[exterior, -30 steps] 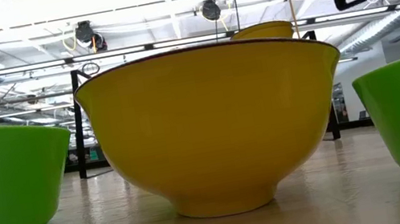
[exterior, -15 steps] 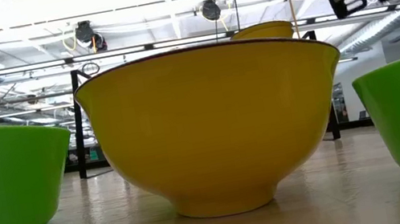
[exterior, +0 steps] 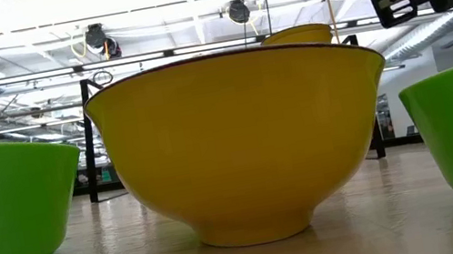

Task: Pick & Place Mini bowls
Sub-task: Stack the white bowl on top of the white bowl on the shelf

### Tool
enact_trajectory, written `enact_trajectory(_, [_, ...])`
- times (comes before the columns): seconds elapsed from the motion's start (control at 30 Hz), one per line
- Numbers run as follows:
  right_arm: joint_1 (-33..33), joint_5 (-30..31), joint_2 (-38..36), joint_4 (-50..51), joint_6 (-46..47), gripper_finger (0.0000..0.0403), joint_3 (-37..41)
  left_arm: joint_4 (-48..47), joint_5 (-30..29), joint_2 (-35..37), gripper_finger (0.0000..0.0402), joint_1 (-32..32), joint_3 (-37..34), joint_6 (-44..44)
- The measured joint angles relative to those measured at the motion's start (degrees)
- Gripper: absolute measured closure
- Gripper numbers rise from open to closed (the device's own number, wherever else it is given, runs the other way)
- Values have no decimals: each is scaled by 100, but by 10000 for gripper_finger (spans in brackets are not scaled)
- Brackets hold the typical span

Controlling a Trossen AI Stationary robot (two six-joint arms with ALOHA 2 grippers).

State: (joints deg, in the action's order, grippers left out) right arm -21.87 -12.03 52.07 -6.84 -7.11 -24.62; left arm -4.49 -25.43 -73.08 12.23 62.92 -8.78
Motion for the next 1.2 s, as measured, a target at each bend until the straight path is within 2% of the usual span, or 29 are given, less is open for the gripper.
enact_trajectory(0.33, [0, 0, 0, -38, -2, 403, 0, 49, 116, 0, 311, 0, 0, 92])
enact_trajectory(0.4, [0, 0, 0, -38, 0, 403, 0, 68, 766, 2, 311, -5, 2, 372])
enact_trajectory(0.5, [0, 0, 0, -38, 0, 403, 0, 70, 2341, -118, 311, 1, 9, 528])
enact_trajectory(0.57, [0, 0, 0, -40, -4, 403, 0, 14, 3259, -242, 311, 19, 7, 244])
enact_trajectory(0.67, [0, 0, 0, -48, -2, 403, 0, 84, 4074, -464, 311, 83, 7, -93])
enact_trajectory(0.87, [0, 9, 0, -52, -4, 403, 0, 429, 4183, -876, 311, 212, 7, -142])
enact_trajectory(1.03, [0, 15, 0, -52, -4, 403, 0, 701, 3963, -1092, 311, 217, 7, -40])
enact_trajectory(1.1, [0, 15, 0, -49, -2, 403, 0, 718, 3932, -1097, 311, 216, 7, 195])
enact_trajectory(1.2, [0, 7, 0, -22, -4, 403, 0, 432, 3902, -1086, 311, 283, 7, 1134])
